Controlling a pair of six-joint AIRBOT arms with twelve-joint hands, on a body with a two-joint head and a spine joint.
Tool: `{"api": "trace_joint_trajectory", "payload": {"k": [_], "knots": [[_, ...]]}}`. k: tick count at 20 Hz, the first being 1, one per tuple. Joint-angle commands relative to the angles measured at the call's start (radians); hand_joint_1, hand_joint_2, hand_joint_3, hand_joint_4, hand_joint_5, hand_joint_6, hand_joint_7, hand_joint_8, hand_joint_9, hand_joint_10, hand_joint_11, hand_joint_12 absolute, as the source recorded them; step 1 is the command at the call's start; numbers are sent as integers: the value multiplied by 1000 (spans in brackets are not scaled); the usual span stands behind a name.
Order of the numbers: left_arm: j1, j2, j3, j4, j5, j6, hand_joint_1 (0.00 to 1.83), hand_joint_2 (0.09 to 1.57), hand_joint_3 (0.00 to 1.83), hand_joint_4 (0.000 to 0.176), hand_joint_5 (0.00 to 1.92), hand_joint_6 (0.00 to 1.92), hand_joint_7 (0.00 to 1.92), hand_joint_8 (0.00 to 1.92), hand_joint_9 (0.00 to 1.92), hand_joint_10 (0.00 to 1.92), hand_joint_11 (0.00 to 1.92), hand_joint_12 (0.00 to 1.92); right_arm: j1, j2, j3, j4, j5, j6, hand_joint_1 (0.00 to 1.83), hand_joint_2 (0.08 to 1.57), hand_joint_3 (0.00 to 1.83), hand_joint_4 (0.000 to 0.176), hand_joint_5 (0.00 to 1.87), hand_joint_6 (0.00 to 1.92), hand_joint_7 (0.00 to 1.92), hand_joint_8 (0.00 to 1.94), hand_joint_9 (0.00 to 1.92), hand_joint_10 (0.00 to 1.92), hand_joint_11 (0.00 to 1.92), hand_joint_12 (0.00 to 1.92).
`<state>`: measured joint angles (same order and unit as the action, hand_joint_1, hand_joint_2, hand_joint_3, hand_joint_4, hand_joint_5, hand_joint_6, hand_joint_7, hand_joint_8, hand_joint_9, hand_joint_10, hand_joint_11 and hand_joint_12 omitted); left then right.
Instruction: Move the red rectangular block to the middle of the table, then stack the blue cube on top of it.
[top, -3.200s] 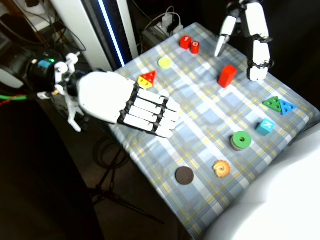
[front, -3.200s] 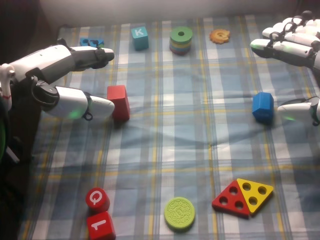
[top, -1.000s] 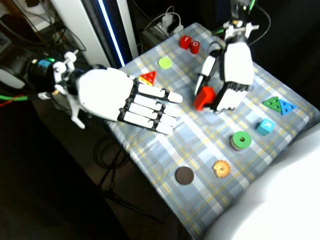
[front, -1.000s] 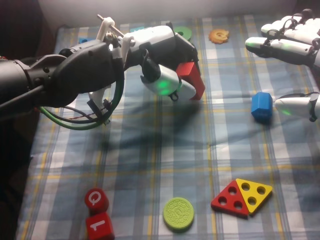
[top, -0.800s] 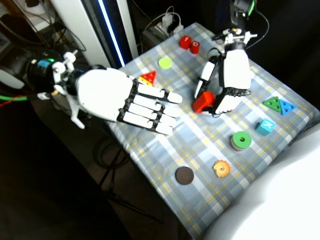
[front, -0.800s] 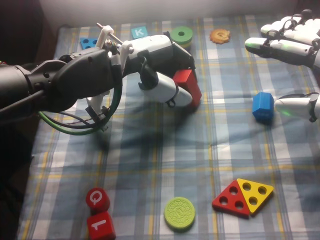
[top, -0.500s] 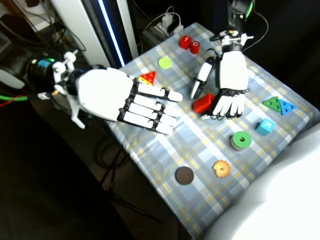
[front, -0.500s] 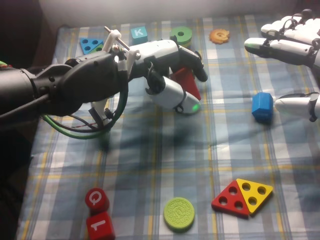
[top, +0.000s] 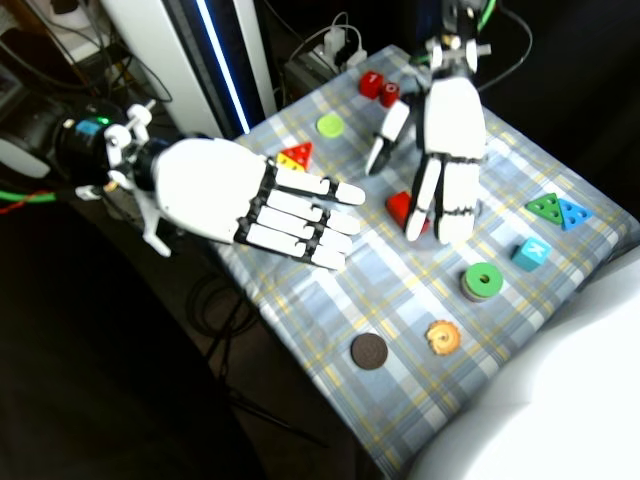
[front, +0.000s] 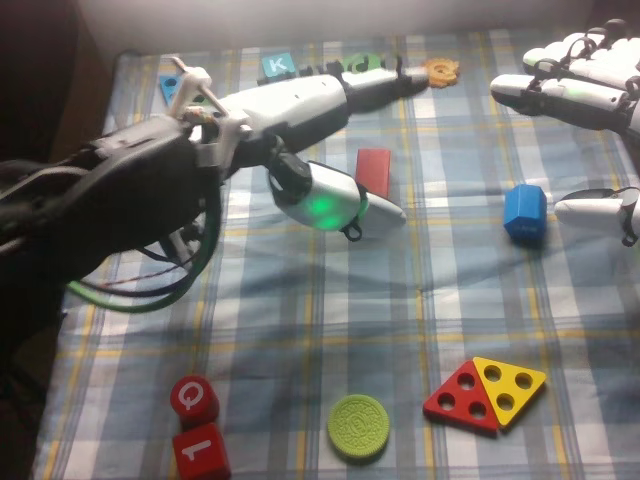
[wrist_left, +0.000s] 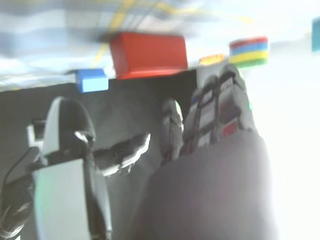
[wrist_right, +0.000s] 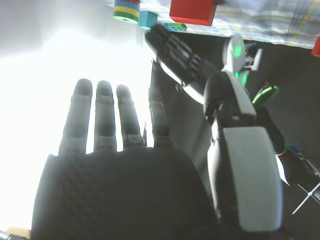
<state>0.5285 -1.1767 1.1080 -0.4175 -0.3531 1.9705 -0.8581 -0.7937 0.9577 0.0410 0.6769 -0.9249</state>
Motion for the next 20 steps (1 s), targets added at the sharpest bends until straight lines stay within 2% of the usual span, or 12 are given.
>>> {"api": "trace_joint_trajectory", "payload": {"k": [1,2,3,4,5,7,8,9,12,13,15,20], "knots": [[2,31,-30,37,-188,-11,855,1034,12,133,0,0,0,0,0,0,0,0,2,-1,0,10,125,6,390,1207,0,107,0,0,0,0,0,0,0,0],[9,58,-57,60,-224,-29,859,1041,13,118,0,0,0,0,0,0,0,0,1,-1,0,10,125,7,384,1206,0,100,0,0,0,0,0,0,0,0],[23,94,-92,99,-281,-75,822,1058,19,134,0,0,0,0,0,0,0,0,0,-1,-1,10,125,9,365,1209,0,73,0,0,0,0,0,0,0,0],[41,135,-121,133,-341,-144,676,1151,20,65,0,0,0,0,0,0,0,0,-1,-2,-1,10,125,11,383,1204,0,45,0,0,0,0,0,0,0,0],[56,162,-141,154,-388,-190,676,1151,20,65,0,0,0,0,0,0,0,0,-3,-2,0,13,124,11,383,1204,0,45,0,0,0,0,0,0,0,0],[87,213,-182,168,-472,-232,692,1218,27,25,0,0,0,0,0,0,0,0,-9,-6,1,25,124,11,424,1189,0,30,0,0,0,0,0,0,0,0],[105,235,-203,168,-518,-240,635,1241,31,45,0,0,0,0,0,0,0,0,-11,-11,3,32,124,11,451,1189,0,4,0,0,48,18,28,12,29,15],[117,249,-214,168,-551,-248,635,1241,31,45,0,0,0,0,0,0,0,0,-14,-16,6,38,124,11,451,1189,0,4,0,0,48,18,28,12,29,15],[174,286,-229,165,-651,-352,669,1295,27,21,0,0,0,0,0,0,0,0,-38,-54,28,78,124,11,538,1180,2,0,38,13,186,28,134,74,0,745],[184,289,-227,160,-661,-368,814,1245,0,40,2,1,0,0,0,0,0,0,-45,-66,36,91,123,11,583,1165,1,0,126,26,280,34,188,228,0,1058],[202,295,-229,152,-682,-390,888,1250,0,15,0,0,0,0,0,0,0,0,-65,-95,56,126,122,11,545,1149,0,0,171,29,333,39,56,765,0,1396],[222,305,-236,141,-707,-405,874,1277,8,5,7,2,0,0,0,0,0,0,-93,-140,93,185,107,10,607,1132,0,0,262,54,411,123,34,1125,0,1684]]}}
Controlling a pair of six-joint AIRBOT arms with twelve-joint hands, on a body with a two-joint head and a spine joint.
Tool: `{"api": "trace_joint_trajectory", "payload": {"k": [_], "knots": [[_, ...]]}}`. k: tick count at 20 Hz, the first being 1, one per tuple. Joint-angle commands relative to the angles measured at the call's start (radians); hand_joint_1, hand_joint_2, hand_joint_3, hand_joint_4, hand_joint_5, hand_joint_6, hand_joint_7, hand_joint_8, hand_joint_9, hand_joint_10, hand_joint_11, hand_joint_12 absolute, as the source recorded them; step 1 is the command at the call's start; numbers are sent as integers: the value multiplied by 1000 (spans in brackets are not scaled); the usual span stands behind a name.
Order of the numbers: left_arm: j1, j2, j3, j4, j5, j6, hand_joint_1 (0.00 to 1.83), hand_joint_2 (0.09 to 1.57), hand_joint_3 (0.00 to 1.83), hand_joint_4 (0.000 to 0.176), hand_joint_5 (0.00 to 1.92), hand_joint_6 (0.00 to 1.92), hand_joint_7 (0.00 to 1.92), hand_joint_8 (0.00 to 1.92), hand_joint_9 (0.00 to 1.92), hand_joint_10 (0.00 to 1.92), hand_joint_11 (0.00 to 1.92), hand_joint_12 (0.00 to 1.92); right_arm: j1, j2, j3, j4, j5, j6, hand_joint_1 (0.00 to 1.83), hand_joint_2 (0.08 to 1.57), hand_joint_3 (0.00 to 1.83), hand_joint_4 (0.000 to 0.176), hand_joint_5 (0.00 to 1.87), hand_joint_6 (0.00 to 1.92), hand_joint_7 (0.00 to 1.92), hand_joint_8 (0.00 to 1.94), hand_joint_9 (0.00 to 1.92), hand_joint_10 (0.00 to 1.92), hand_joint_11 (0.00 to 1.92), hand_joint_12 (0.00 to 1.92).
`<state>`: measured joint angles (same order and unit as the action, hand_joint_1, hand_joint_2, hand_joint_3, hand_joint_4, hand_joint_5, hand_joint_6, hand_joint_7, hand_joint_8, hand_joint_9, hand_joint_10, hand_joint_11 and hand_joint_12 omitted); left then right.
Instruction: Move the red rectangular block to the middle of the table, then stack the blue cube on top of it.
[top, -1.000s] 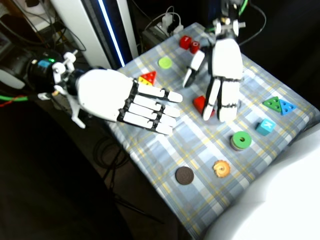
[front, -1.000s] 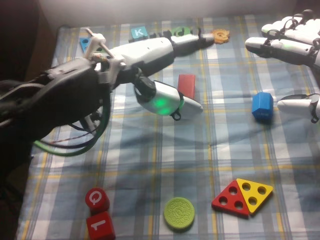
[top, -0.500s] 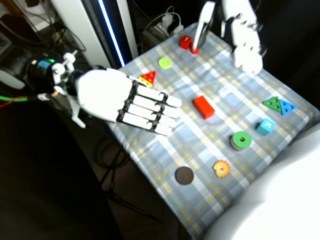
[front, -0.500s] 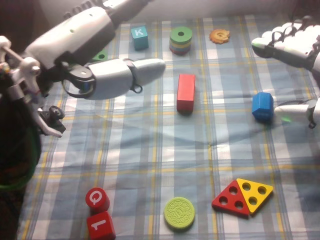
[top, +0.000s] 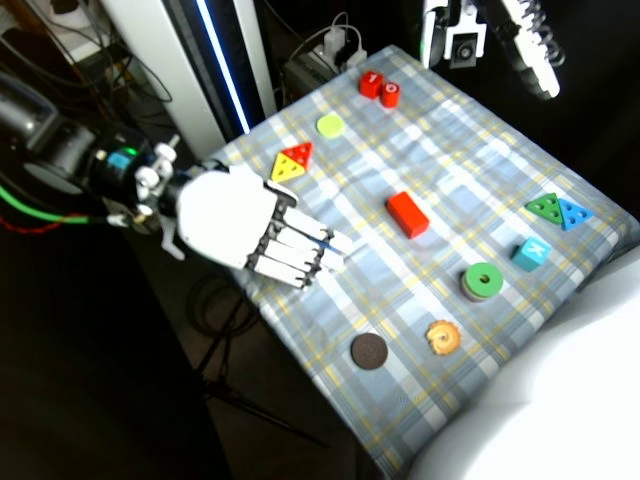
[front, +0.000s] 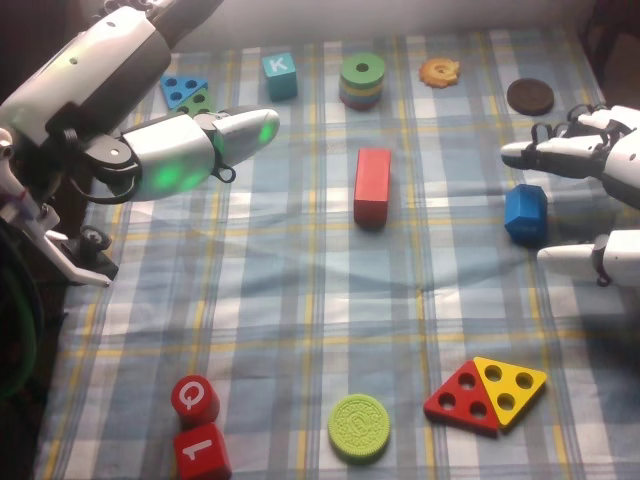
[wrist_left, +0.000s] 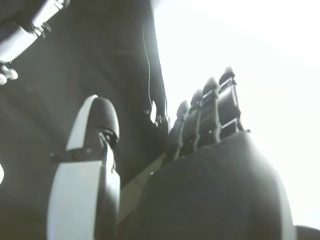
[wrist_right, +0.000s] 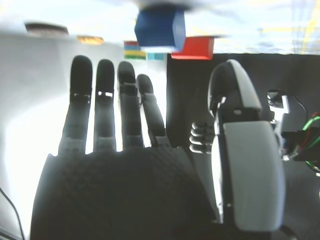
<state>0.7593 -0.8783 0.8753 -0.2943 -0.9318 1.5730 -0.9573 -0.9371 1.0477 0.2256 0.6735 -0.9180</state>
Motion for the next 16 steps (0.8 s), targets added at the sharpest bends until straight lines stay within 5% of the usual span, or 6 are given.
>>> {"api": "trace_joint_trajectory", "payload": {"k": [1,5,9,11,12,16], "knots": [[-6,8,-4,17,-133,-9,873,1290,13,10,1,0,0,0,0,0,0,0,4,-3,8,8,108,4,603,1134,0,0,272,56,417,137,40,1115,0,1670],[2,11,-6,14,-143,-16,819,1287,5,17,0,0,0,0,0,0,0,0,4,-35,32,35,98,3,579,1154,4,0,310,71,427,233,83,1085,0,1638],[8,11,-10,13,-149,-17,799,1297,8,24,1,0,0,0,0,0,0,0,5,-61,50,61,95,3,524,1186,3,0,337,341,363,778,164,1347,0,1827],[12,12,-10,10,-150,-17,761,1303,7,0,0,0,0,0,0,0,0,0,9,-75,58,69,93,3,804,1307,9,32,564,1374,640,1201,404,1653,48,1920],[13,13,-11,9,-151,-17,736,1307,7,0,0,0,0,0,0,0,0,0,13,-80,62,70,91,3,1100,1293,5,0,569,1377,761,1481,476,1644,9,1921],[18,15,-11,7,-153,-17,701,1331,9,0,0,0,0,0,0,0,0,0,32,-84,67,62,89,3,1169,1306,2,0,604,1286,722,1707,481,1909,193,1918]]}}
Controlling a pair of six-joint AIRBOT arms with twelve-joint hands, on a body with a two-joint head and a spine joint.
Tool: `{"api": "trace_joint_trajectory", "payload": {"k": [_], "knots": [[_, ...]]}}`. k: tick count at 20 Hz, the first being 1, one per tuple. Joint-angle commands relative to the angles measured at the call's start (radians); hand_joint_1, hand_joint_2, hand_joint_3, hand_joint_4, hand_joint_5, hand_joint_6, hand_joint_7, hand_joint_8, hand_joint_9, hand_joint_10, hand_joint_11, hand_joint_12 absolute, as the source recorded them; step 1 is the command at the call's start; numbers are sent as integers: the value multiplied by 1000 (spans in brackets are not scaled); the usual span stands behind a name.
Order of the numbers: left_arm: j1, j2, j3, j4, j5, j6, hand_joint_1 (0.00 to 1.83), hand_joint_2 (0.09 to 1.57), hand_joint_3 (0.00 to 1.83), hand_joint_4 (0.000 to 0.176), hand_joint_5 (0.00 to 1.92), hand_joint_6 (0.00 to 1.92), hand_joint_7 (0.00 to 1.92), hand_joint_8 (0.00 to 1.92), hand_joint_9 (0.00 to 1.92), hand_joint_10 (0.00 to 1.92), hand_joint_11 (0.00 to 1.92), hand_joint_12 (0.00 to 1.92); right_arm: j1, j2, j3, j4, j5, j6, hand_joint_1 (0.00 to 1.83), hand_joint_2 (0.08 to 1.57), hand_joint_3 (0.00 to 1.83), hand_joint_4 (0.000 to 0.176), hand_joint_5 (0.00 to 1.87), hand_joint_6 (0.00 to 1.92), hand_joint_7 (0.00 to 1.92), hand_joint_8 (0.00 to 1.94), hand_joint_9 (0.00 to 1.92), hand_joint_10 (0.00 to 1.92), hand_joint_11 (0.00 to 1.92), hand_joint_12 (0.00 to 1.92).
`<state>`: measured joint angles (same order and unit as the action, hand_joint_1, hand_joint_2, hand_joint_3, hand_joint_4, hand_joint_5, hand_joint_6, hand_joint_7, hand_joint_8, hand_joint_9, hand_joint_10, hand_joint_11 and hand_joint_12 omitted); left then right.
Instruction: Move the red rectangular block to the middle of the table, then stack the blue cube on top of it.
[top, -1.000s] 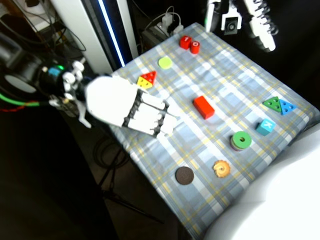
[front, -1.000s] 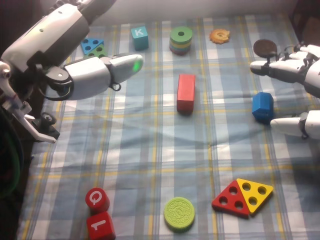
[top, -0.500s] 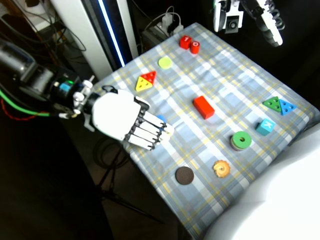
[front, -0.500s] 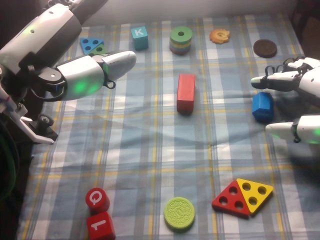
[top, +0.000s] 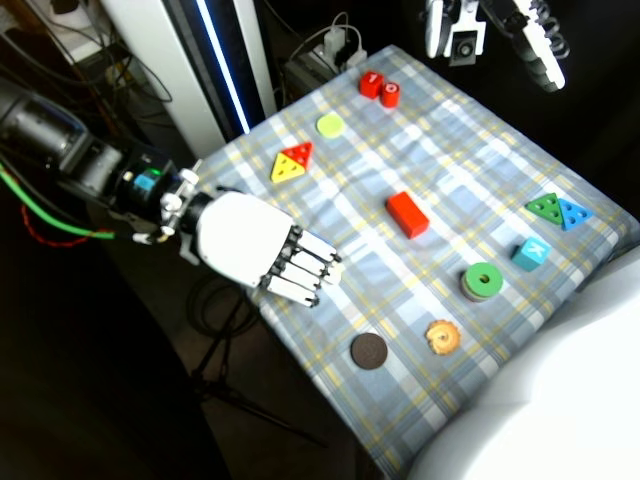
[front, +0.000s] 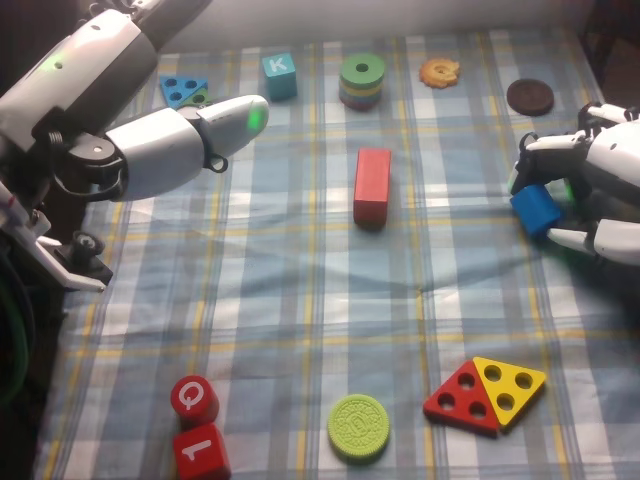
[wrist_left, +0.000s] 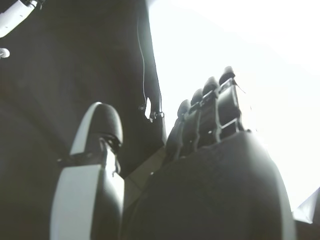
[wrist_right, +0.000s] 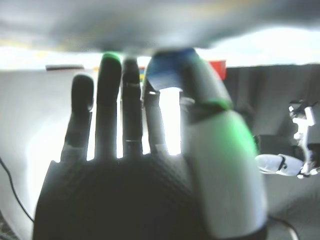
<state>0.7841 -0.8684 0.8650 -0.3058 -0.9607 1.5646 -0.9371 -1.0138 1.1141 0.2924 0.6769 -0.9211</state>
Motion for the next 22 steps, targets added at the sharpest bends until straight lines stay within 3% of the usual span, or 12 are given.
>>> {"api": "trace_joint_trajectory", "payload": {"k": [1,4,5,8,10,12,13,14,15,17,20,22], "knots": [[-4,6,-1,17,-124,-10,698,1336,10,2,0,0,0,0,0,0,0,0,21,-7,0,-22,86,14,1169,1305,0,0,614,1279,717,1712,457,1919,171,1920],[1,7,-1,15,-127,-11,710,1367,15,4,0,0,0,0,0,0,0,0,63,-1,-3,-117,93,77,1132,1306,1,0,649,1318,668,1686,313,1769,58,1921],[3,7,-1,13,-128,-11,711,1371,15,16,0,0,0,0,0,0,0,0,82,0,-3,-139,95,86,1153,1312,1,0,646,1275,659,1755,323,1887,145,1921],[11,7,-1,4,-133,-11,720,1379,9,0,12,4,0,0,0,0,0,0,156,-2,5,-197,82,89,1188,1277,0,0,706,1147,718,1695,696,1878,726,1921],[17,4,-2,-9,-143,-12,720,1381,8,0,14,5,0,0,0,0,0,0,202,-31,31,-221,51,89,1103,1257,0,0,726,1316,857,1626,1052,1732,1096,1875],[36,2,-2,-26,-162,-22,736,1390,9,0,6,1,0,0,0,0,0,0,248,-68,65,-244,6,90,1082,1252,0,0,729,1360,973,1845,1211,1893,1303,1919],[49,3,-2,-36,-174,-34,753,1392,8,0,4,0,0,0,0,0,0,0,266,-89,85,-255,-13,95,1151,1279,11,0,661,1440,739,1610,966,1915,1086,1921],[61,3,0,-42,-186,-49,802,1392,5,0,2,0,0,0,0,0,0,0,287,-111,106,-271,-37,101,1134,1276,2,0,711,1350,689,1562,701,1613,715,1911],[71,2,3,-49,-195,-63,844,1386,1,0,12,4,0,0,0,0,0,0,312,-136,128,-291,-67,106,1112,1294,3,7,690,1419,636,1552,597,1470,543,1891],[74,2,5,-56,-196,-64,870,1384,0,0,12,3,0,0,0,0,0,0,340,-165,150,-321,-103,106,1173,1259,0,0,725,1218,754,1563,778,1598,788,1889],[76,0,8,-64,-200,-64,855,1397,5,7,5,0,0,0,0,0,0,0,365,-211,186,-351,-151,106,1200,1245,2,0,733,1140,786,1567,669,1682,637,1917],[77,0,8,-65,-200,-64,978,1399,2,36,0,0,0,0,0,0,0,0,370,-233,203,-363,-177,106,1159,1277,4,0,685,1246,719,1616,487,1681,342,1921]]}}
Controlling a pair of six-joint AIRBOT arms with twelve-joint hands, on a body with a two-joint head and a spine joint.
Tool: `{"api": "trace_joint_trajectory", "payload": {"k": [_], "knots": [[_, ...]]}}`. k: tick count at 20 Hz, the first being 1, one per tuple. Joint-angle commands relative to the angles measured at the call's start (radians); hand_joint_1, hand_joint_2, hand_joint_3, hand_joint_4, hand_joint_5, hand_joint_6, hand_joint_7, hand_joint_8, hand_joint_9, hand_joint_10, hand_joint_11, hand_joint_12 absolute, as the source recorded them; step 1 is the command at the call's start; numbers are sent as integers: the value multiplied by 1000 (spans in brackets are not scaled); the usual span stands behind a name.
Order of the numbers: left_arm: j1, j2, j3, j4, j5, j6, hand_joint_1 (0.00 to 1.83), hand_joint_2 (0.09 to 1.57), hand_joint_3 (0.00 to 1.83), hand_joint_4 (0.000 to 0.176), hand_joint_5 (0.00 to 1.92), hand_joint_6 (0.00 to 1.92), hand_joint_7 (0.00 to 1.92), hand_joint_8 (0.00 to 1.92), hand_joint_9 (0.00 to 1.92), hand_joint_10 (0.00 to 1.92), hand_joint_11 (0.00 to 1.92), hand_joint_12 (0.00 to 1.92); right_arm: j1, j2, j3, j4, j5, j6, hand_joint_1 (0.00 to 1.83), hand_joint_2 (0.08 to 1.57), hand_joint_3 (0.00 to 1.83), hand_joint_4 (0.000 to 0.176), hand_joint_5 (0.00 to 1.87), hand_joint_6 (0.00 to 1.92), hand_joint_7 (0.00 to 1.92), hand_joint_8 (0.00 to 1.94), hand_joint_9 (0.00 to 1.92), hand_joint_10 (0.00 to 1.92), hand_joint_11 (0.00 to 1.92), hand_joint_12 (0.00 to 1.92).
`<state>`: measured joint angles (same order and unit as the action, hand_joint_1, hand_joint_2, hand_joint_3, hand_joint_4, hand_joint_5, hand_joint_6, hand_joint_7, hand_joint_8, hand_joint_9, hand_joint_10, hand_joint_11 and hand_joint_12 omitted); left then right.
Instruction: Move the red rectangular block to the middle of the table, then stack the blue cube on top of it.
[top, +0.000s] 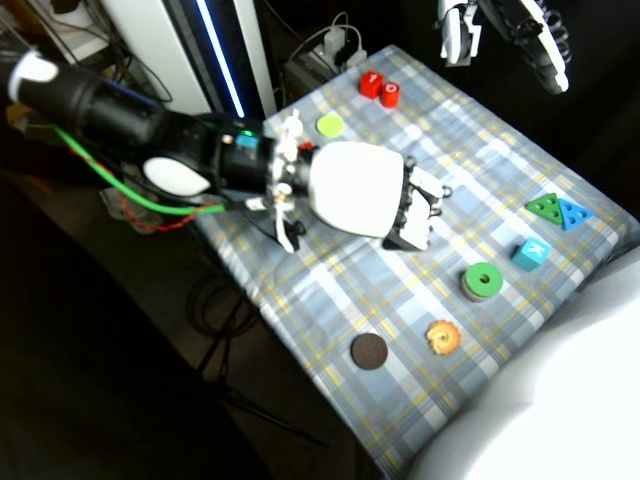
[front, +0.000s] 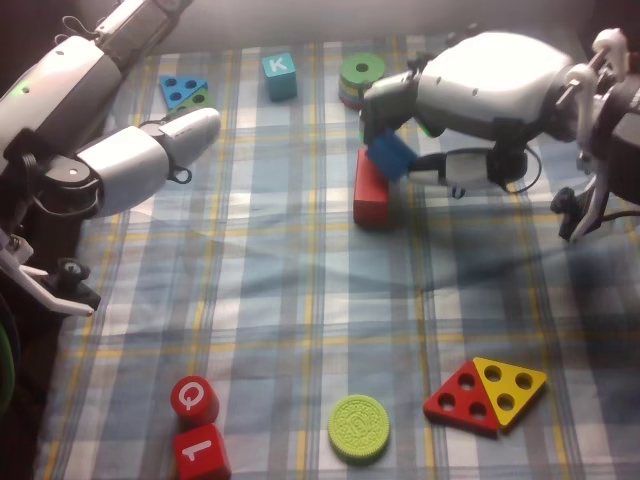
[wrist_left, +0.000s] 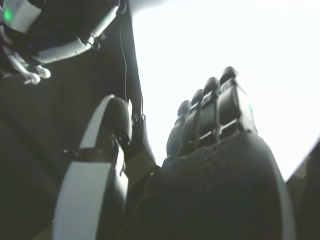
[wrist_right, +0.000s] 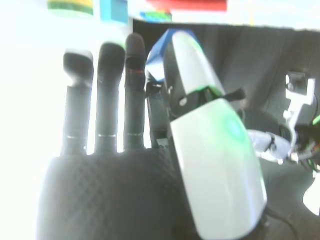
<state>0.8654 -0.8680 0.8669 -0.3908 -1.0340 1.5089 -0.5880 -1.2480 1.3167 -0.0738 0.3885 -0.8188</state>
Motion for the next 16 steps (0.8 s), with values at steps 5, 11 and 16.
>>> {"api": "trace_joint_trajectory", "payload": {"k": [5,11,16], "knots": [[-4,-1,7,19,-128,-10,1037,1386,0,37,14,4,0,0,0,0,0,0,20,-29,27,-2,67,3,1150,1297,6,0,615,1317,717,1626,382,1684,242,1921],[2,-1,10,19,-134,-31,1032,1382,0,43,36,8,0,0,0,0,0,0,21,-35,32,-4,51,3,637,1081,0,84,0,1,6,4,2,15,0,134],[7,2,7,15,-137,-31,987,1388,0,48,32,3,0,0,0,0,0,0,44,53,-29,-18,85,3,865,1024,0,72,0,0,0,0,0,0,0,0]]}}
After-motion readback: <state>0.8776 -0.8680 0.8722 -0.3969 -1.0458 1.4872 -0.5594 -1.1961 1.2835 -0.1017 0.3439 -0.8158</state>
